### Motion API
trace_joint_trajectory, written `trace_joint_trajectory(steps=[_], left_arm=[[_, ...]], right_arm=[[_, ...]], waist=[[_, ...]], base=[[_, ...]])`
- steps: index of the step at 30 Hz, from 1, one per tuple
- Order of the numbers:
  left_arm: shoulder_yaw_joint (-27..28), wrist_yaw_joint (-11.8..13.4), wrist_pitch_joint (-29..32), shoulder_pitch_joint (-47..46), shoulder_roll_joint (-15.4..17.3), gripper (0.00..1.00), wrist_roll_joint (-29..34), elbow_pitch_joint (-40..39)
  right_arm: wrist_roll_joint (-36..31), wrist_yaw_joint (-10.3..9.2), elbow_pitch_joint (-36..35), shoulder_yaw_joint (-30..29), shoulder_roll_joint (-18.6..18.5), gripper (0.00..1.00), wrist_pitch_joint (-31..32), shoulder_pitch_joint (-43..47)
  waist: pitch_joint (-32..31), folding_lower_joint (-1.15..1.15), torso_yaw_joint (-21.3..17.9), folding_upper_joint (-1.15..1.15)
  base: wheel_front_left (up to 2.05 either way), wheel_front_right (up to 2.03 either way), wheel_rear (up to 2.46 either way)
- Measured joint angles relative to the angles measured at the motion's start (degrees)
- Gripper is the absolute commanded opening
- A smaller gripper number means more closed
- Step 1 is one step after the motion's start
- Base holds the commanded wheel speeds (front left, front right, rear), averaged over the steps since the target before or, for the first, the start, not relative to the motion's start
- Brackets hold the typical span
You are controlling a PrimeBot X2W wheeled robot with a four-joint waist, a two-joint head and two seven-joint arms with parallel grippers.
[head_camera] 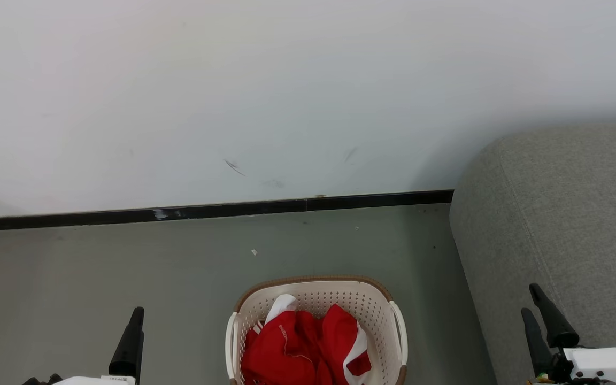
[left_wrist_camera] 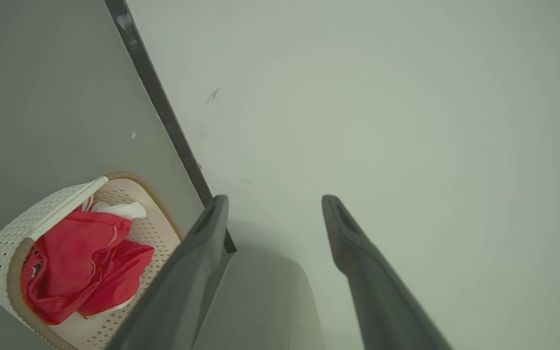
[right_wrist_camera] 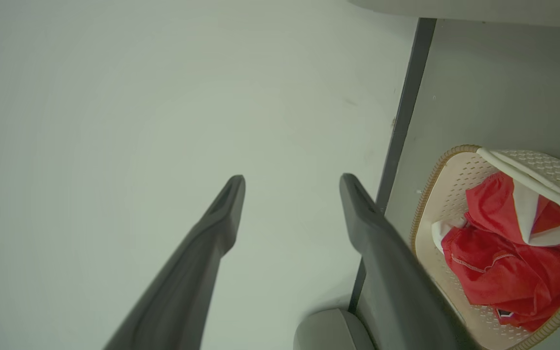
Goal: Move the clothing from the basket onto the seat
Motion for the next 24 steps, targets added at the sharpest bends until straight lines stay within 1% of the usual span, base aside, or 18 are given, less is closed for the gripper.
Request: trace_joint_trajectory(steps=[5, 13, 18, 24], left_arm=[[-1.1, 0.0, -1.1, -0.4, 0.5, 1.0, 3.1, -0.5], [-2.9, 0.0, -2.6, -0.7, 1.6, 1.0, 9.8, -1.5], [-3.9, 0.3, -3.7, -1.7, 1.9, 1.0, 14.9, -2.4], [-5.1, 1.0, -4.9, -1.8, 2.5, 1.0, 22.4, -4.4]], right_arm=[[-5.0, 0.0, -1.4, -0.6, 0.3, 1.0, -0.5, 0.0], [-14.0, 0.0, -3.5, -0.9, 0.4, 1.0, -1.5, 0.0], [-20.3, 0.0, -4.6, -0.8, 0.5, 1.0, -2.1, 0.1], [-28.9, 0.0, -6.1, -0.4, 0.7, 1.0, -2.9, 0.2]], waist=[[0.0, 0.06, 0.0, 0.0], [-0.1, 0.33, 0.0, 0.0], [-0.2, 0.45, 0.1, 0.0], [-0.3, 0.5, 0.2, 0.0]], base=[[0.0, 0.0, 0.0], [0.0, 0.0, 0.0], [0.0, 0.0, 0.0], [0.0, 0.0, 0.0]])
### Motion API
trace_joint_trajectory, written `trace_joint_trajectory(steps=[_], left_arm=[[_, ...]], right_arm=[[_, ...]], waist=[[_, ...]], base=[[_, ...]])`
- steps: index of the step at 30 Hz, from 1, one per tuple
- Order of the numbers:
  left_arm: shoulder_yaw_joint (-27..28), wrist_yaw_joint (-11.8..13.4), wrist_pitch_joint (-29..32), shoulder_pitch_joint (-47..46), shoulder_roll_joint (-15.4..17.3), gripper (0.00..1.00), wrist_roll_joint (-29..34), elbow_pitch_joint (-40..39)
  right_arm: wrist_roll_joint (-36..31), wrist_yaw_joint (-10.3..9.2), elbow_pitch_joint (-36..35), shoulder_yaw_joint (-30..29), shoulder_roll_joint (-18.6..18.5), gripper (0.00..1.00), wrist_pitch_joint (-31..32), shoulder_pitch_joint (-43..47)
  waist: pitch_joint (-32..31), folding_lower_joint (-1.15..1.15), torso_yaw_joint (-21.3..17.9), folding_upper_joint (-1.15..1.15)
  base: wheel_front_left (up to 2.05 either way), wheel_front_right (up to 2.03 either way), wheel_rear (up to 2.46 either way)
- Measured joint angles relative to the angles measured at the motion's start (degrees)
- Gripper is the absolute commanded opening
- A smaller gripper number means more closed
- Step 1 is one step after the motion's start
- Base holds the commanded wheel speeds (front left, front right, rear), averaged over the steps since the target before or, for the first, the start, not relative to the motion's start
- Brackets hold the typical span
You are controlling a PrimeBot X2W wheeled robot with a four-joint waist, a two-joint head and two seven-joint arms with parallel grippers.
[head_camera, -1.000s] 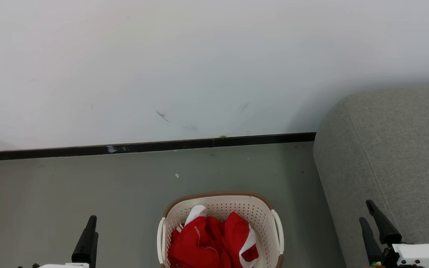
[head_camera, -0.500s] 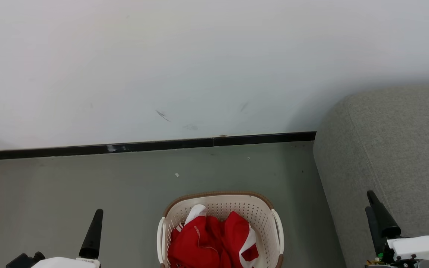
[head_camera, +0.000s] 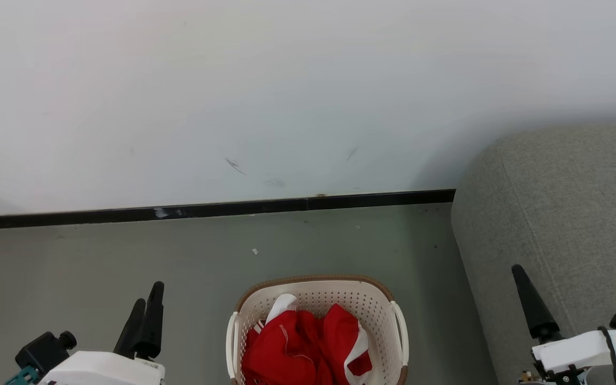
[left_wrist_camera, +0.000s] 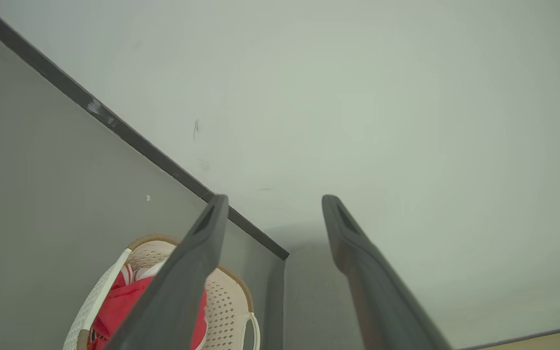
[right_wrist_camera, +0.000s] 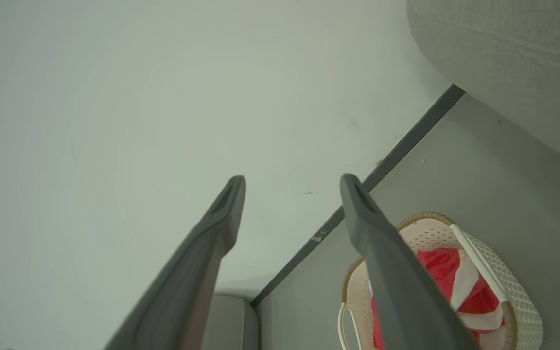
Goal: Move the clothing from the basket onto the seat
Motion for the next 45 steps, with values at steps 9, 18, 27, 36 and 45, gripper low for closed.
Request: trace_joint_trajectory(steps=[9, 18, 27, 36, 45], left_arm=[[-3.5, 1.9, -1.8, -0.6, 1.4, 1.0, 12.2, -1.9], [-7.4, 4.6, -3.6, -0.6, 3.3, 1.0, 24.4, -2.7], [-10.0, 7.4, -5.3, -0.6, 3.0, 1.0, 32.3, -3.1], [-11.8, 10.0, -7.4, 0.0, 3.1, 1.0, 40.4, -3.2], [-13.4, 11.7, -9.2, 0.3, 3.6, 1.0, 47.1, -3.7]], right_arm=[[-12.0, 0.01, -1.8, 0.5, 0.6, 1.0, -1.2, 1.1], [-22.8, 0.03, -2.3, 0.5, 1.1, 1.0, -2.2, 2.6], [-33.2, 0.05, -2.2, 0.2, 1.9, 1.0, -3.3, 3.4], [-44.1, 0.07, -2.8, -0.6, 2.4, 1.0, -4.8, 3.4], [-51.0, 0.08, -3.6, -0.9, 2.8, 1.0, -5.7, 3.4]], waist=[[0.0, -0.09, 0.1, 0.0], [0.2, -0.32, 0.1, 0.0], [0.4, -0.44, 0.0, 0.0], [0.5, -0.47, 0.0, 0.0], [0.5, -0.47, -0.2, 0.0]], base=[[0.0, 0.0, 0.0], [0.0, 0.0, 0.0], [0.0, 0.0, 0.0], [0.0, 0.0, 0.0], [0.0, 0.0, 0.0]])
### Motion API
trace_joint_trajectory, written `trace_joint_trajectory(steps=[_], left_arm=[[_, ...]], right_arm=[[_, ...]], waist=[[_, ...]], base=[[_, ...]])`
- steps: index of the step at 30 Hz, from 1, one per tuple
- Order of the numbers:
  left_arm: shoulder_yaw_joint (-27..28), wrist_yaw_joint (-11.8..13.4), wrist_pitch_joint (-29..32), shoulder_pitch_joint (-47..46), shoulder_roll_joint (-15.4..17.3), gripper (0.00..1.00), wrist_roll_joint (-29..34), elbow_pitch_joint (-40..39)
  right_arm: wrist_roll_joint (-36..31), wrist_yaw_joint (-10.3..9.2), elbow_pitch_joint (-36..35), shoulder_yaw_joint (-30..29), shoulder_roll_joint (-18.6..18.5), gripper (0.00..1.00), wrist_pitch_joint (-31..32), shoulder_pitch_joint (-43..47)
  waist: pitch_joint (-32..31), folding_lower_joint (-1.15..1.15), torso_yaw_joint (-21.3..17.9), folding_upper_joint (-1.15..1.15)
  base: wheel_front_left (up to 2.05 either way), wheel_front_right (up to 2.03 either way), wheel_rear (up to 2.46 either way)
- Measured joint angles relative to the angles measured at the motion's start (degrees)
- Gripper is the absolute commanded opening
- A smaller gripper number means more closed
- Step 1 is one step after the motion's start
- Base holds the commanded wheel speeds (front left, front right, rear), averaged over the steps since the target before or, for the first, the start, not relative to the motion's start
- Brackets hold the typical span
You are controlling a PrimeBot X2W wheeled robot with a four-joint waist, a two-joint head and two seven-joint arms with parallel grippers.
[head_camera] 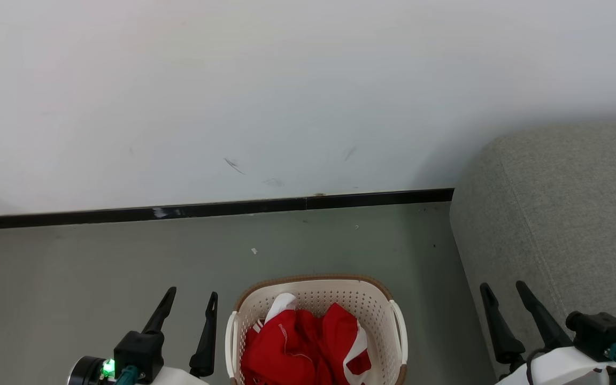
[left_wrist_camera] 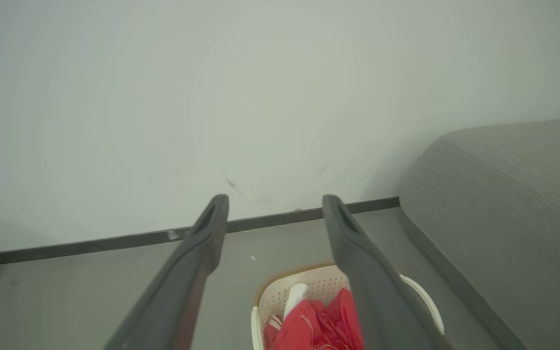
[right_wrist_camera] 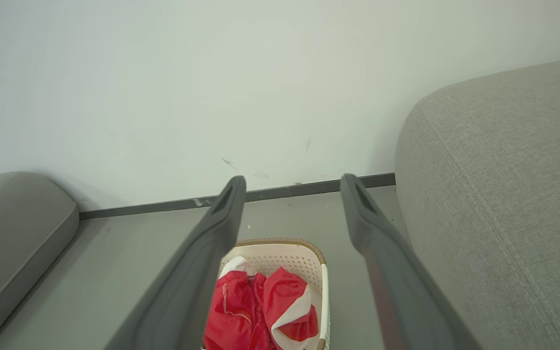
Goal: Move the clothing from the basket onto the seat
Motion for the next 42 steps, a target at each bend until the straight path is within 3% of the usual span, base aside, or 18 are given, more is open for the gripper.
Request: trace_joint_trajectory(steps=[18, 42], left_arm=[[-0.4, 2.9, -3.6, 0.2, -0.5, 1.0, 9.5, -0.5], [2.8, 2.8, -3.6, 0.2, -0.9, 1.0, 7.7, 2.9]], right_arm=[[-15.5, 0.01, -2.7, -1.2, 1.0, 1.0, -2.5, 1.3], [-13.2, 0.01, -2.6, -1.8, 1.1, 1.0, -2.5, 2.4]], waist=[[-0.5, -0.01, -0.1, 0.0], [-1.2, -0.01, -0.4, 0.0]], base=[[0.0, 0.0, 0.0], [0.0, 0.0, 0.0]])
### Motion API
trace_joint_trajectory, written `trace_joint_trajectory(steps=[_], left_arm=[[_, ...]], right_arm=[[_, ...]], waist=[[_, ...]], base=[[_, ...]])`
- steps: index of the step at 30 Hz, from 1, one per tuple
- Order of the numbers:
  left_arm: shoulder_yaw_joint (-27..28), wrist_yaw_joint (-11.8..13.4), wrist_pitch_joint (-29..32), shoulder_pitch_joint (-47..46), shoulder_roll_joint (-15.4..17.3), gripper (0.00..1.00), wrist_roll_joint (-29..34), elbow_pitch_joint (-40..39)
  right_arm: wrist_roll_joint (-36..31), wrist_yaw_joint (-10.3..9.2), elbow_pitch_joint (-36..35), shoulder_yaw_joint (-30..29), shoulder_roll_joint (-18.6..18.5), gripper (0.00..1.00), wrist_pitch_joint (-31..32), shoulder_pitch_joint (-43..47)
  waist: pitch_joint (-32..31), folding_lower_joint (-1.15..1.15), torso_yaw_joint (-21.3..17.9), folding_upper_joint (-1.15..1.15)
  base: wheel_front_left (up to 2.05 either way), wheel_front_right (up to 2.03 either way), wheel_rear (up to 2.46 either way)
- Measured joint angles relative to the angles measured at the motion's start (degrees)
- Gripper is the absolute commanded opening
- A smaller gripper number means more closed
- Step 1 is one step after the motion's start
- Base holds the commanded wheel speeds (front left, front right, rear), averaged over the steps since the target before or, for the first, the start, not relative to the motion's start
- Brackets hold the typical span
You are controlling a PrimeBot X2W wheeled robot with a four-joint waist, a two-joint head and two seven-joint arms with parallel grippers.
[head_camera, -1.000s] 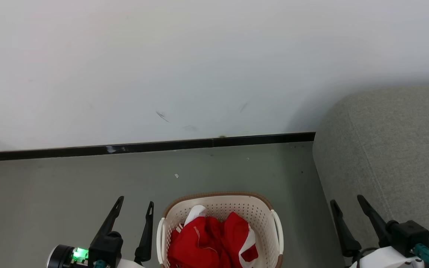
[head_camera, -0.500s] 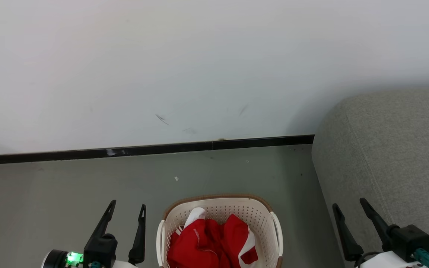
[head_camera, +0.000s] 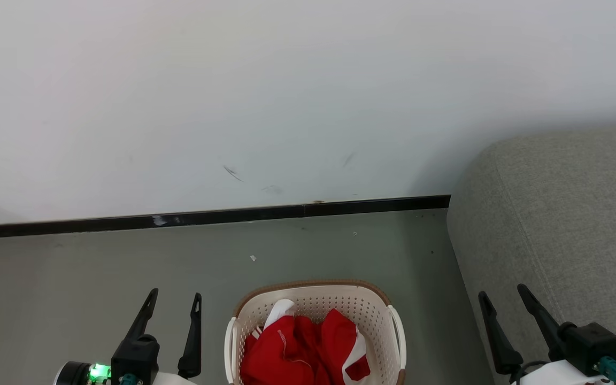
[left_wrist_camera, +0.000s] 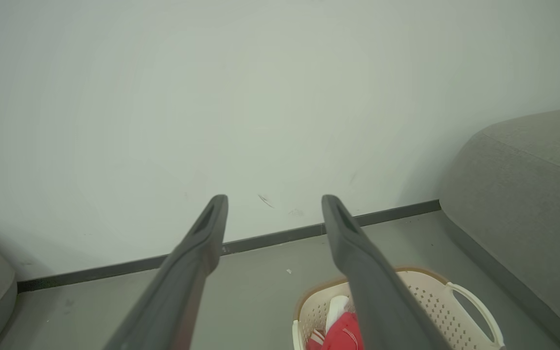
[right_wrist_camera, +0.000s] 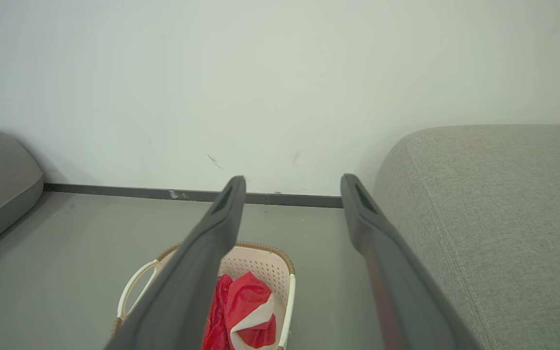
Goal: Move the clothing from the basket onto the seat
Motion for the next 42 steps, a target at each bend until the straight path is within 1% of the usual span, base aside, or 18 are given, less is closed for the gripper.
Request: trace_joint_trajectory(steps=[13, 23, 28, 33, 42], left_arm=[[0.7, -0.4, 0.0, 0.0, 0.2, 1.0, 0.1, 0.5], [0.9, -0.5, 0.0, -0.1, 1.7, 1.0, 0.8, 1.7], [0.2, -1.5, 0.0, -0.8, 2.2, 1.0, 1.8, 3.4], [-1.0, -2.5, 0.0, -4.1, 3.1, 1.0, 3.1, 5.5], [-3.6, -4.3, 0.1, -7.8, 3.2, 1.0, 4.6, 9.7]], right_arm=[[0.5, 0.0, -0.1, 0.0, 0.0, 1.0, 0.0, 0.0], [0.4, 0.0, -1.1, 0.2, 0.0, 1.0, 0.0, 0.0], [0.4, 0.0, -2.2, -0.7, 0.0, 1.0, 0.0, 0.0], [0.4, 0.0, -3.7, -1.9, 0.1, 1.0, 0.0, 0.3], [0.5, 0.0, -6.0, -2.2, 0.1, 1.0, 0.0, 0.2]], waist=[[0.4, -0.01, 0.2, 0.0], [1.4, -0.01, 0.1, 0.0], [2.3, -0.01, -0.2, 0.0], [3.7, -0.01, -0.7, 0.0], [6.6, -0.01, -1.8, 0.0]], base=[[0.0, 0.0, 0.0], [0.0, 0.0, 0.0], [0.0, 0.0, 0.0], [0.0, 0.0, 0.0], [0.0, 0.0, 0.0]])
